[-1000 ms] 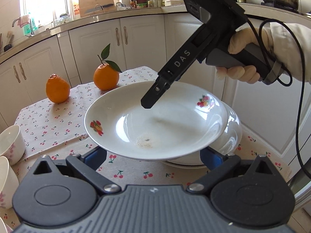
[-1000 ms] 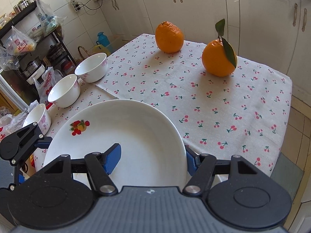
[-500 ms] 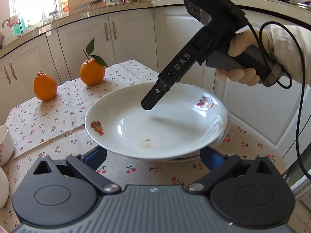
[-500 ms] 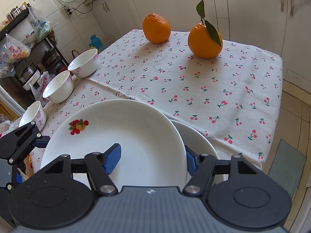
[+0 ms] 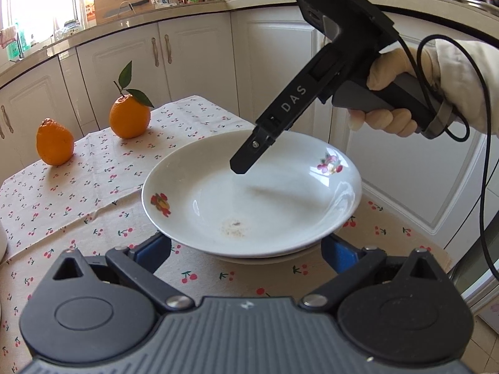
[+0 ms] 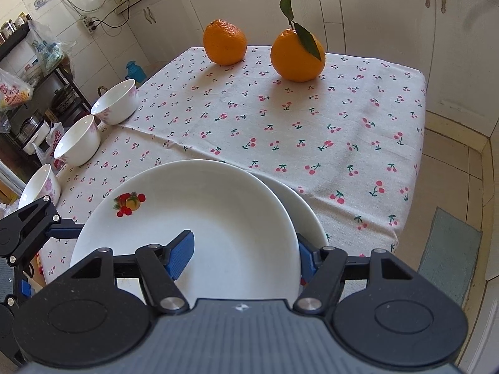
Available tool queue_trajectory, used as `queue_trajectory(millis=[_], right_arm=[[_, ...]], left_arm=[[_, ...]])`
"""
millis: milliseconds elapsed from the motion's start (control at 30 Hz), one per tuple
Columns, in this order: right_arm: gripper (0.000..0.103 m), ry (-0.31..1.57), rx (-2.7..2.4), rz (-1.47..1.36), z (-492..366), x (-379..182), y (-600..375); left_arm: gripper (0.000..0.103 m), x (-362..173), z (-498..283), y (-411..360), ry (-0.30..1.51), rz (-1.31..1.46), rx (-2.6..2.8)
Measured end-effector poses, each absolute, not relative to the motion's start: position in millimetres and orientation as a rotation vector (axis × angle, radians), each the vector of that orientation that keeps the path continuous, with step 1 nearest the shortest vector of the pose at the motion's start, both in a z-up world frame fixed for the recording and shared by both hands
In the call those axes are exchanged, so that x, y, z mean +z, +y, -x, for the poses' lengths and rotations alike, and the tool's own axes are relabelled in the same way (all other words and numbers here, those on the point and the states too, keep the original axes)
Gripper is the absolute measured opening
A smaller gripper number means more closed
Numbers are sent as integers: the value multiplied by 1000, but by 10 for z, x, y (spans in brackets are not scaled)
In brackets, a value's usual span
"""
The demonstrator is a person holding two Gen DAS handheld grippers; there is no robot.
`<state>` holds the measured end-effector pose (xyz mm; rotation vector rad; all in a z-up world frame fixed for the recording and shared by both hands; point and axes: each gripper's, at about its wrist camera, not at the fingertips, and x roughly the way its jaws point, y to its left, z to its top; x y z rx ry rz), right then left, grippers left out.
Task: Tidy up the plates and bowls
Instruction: 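Lower the held plate onto the stacked plates with the right gripper, then open the right gripper and pull it back from the plate stack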
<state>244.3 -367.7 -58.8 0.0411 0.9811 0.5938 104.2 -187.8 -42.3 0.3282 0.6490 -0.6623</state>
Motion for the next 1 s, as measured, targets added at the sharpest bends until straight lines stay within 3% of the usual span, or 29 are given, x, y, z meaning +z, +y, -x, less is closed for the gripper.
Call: queue_trajectory(millis=[1000], right_arm=[[77,997,459,16,-2076,-386,-3803]], left_arm=[[102,-446,-1047,-1847,638,-297,-696]])
